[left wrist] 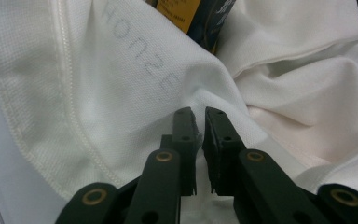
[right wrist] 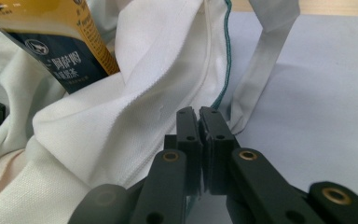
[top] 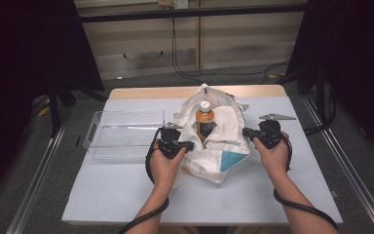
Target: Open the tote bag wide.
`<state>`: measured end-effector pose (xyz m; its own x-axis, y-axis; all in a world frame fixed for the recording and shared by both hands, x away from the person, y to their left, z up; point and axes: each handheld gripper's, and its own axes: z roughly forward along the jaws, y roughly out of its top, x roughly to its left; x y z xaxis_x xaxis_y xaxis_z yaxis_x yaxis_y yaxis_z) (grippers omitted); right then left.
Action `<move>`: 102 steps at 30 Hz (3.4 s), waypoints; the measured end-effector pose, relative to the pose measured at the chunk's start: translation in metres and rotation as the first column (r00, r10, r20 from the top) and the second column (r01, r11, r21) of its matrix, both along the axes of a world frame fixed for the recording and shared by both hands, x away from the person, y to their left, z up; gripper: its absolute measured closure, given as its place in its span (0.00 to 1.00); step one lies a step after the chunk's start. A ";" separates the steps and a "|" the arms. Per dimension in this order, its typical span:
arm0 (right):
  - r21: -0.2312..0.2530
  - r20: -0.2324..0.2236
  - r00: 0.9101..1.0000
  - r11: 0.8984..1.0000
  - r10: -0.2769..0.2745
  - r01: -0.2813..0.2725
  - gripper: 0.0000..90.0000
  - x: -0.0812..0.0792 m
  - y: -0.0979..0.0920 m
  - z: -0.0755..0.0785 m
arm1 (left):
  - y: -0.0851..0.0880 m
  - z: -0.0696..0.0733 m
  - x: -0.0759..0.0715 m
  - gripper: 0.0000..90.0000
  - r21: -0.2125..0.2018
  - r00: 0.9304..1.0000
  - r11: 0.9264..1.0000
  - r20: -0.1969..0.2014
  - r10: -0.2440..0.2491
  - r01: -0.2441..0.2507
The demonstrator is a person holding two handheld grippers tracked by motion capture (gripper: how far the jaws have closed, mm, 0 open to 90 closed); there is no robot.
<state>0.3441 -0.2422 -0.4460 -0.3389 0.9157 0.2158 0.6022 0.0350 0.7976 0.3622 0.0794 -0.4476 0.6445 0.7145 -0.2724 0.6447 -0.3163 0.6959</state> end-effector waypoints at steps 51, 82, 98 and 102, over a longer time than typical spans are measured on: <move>0.024 0.028 1.000 1.000 -0.015 0.014 0.92 -0.014 -0.010 0.016 | 0.004 0.009 -0.008 0.96 -0.052 1.000 0.998 -0.003 -0.026 0.026; 0.003 -0.010 0.995 0.995 0.103 -0.103 0.69 -0.010 0.026 0.025 | -0.024 0.020 -0.004 0.65 -0.101 0.999 0.995 0.044 -0.021 0.025; -0.059 -0.086 0.989 0.991 0.118 -0.124 1.00 -0.009 0.029 0.005 | -0.027 0.001 0.006 0.76 -0.021 1.000 1.000 0.007 0.014 -0.014; -0.080 -0.116 0.987 0.990 0.110 -0.120 1.00 -0.009 0.029 -0.006 | -0.024 -0.005 0.005 0.82 -0.035 1.000 0.999 -0.006 0.020 -0.020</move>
